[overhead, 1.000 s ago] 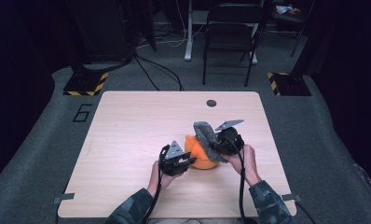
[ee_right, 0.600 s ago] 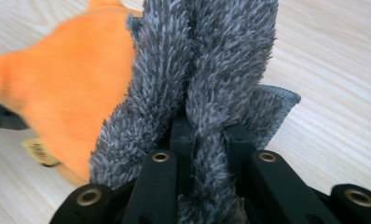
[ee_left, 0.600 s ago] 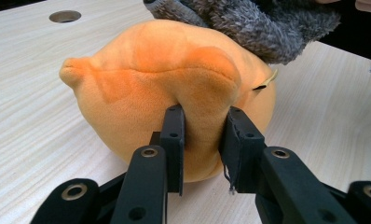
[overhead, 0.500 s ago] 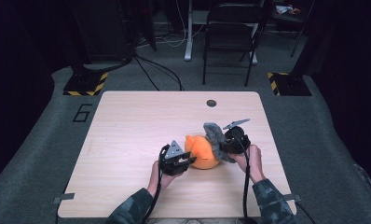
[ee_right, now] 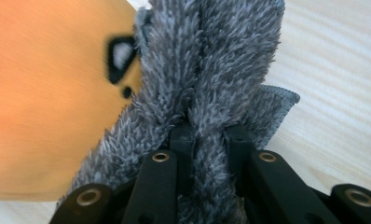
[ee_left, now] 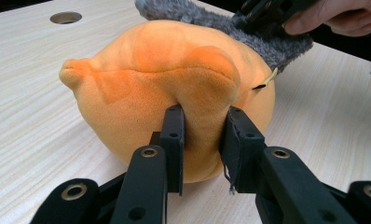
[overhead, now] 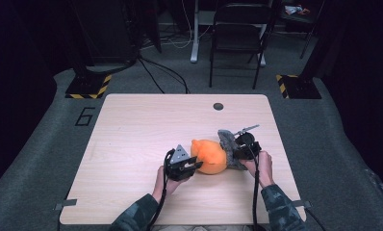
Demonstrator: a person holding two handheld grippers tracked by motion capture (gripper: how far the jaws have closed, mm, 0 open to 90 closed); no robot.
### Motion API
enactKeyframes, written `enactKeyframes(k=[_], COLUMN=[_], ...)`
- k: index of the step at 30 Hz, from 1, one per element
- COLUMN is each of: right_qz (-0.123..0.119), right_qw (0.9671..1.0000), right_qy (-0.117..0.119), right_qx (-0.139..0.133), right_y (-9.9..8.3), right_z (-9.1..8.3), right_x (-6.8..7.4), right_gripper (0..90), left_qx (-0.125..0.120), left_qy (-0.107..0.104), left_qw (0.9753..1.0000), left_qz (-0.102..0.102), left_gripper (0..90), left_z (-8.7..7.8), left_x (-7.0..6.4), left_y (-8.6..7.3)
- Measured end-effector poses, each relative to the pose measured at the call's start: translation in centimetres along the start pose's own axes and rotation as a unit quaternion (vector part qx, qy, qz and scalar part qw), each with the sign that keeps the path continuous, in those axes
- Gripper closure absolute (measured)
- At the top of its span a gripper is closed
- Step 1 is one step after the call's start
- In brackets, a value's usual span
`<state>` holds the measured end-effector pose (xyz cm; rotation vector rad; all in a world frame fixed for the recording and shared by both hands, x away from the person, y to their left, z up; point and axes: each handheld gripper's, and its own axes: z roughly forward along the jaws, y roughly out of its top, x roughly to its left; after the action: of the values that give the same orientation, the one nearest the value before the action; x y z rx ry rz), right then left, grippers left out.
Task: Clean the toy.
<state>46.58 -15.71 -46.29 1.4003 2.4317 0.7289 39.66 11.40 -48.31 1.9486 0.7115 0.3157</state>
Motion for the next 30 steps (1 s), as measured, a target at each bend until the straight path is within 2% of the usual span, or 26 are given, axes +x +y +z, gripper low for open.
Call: enactKeyframes(k=[4, 5, 6, 7, 9, 12, 15, 16, 17, 18, 19, 20, 22, 23, 24, 26, 30], right_qz=[0.0, -0.003, 0.013, 0.018, 0.03, 0.043, 0.036, 0.023, 0.021, 0.021, 0.015, 0.001, -0.025, -0.025, -0.045, -0.064, -0.081], right_qw=[0.9998, 0.9993, 0.9992, 0.9991, 0.9989, 0.9986, 0.9977, 0.9974, 0.9965, 0.9965, 0.9955, 0.9934, 0.9914, 0.9914, 0.9907, 0.9914, 0.9936], right_qy=[-0.007, -0.005, 0.01, 0.017, 0.025, 0.032, 0.046, 0.046, 0.053, 0.053, 0.057, 0.061, 0.065, 0.065, 0.071, 0.067, 0.038], right_qx=[0.02, 0.037, 0.036, 0.034, 0.025, 0.004, -0.034, -0.05, -0.06, -0.06, -0.074, -0.097, -0.11, -0.11, -0.107, -0.093, -0.07], right_y=[-0.4, -0.6, -0.7, -0.6, -0.4, -0.1, 0.4, 0.6, 0.9, 0.9, 1.2, 1.7, 2.1, 2.1, 2.4, 2.4, 2.2], right_z=[0.9, 1.5, 1.6, 1.5, 1.0, -0.8, -2.9, -3.7, -4.5, -4.5, -5.2, -6.5, -7.2, -7.2, -7.3, -6.7, -4.8], right_x=[-0.3, -0.5, -0.6, -0.8, -1.3, -1.7, -1.7, -1.6, -1.2, -1.2, -0.7, 0.5, 1.8, 1.8, 3.3, 4.5, 5.3], right_gripper=[78.1, 78.1, 78.1, 78.1, 78.1, 78.2, 78.2, 78.1, 78.2, 78.2, 78.1, 78.2, 78.1, 78.1, 78.1, 78.2, 78.2], left_qx=[-0.001, -0.001, -0.002, -0.002, -0.003, -0.004, -0.003, -0.002, -0.002, -0.002, -0.002, -0.002, -0.006, -0.006, -0.006, -0.005, 0.001], left_qy=[0.002, 0.003, 0.005, 0.004, 0.001, 0.001, 0.0, 0.001, 0.001, 0.002, 0.002, 0.002, 0.002, 0.002, 0.002, 0.003, 0.003], left_qw=[1.0, 1.0, 1.0, 1.0, 1.0, 1.0, 1.0, 1.0, 1.0, 1.0, 1.0, 1.0, 1.0, 1.0, 1.0, 1.0, 1.0], left_qz=[-0.003, -0.002, -0.001, -0.001, -0.009, -0.009, -0.007, -0.005, -0.005, -0.002, -0.001, -0.001, -0.006, -0.006, -0.006, -0.003, 0.003], left_gripper=[71.4, 71.3, 71.3, 71.3, 71.3, 71.2, 71.2, 71.2, 71.1, 71.1, 71.1, 71.1, 71.0, 71.0, 71.0, 70.8, 69.0], left_z=[0.0, 0.0, 0.0, -0.1, -0.1, -0.1, -0.1, -0.1, -0.1, -0.1, -0.1, -0.1, 0.0, 0.0, 0.0, 0.0, -0.1], left_x=[0.0, 0.0, 0.1, 0.1, 0.1, 0.3, 0.1, 0.1, 0.1, 0.1, 0.1, 0.1, 0.1, 0.1, 0.1, 0.1, 0.1], left_y=[0.0, 0.0, 0.0, 0.0, -0.1, -0.1, -0.1, -0.1, -0.1, 0.0, 0.0, 0.0, -0.1, -0.1, -0.1, -0.1, -0.1])
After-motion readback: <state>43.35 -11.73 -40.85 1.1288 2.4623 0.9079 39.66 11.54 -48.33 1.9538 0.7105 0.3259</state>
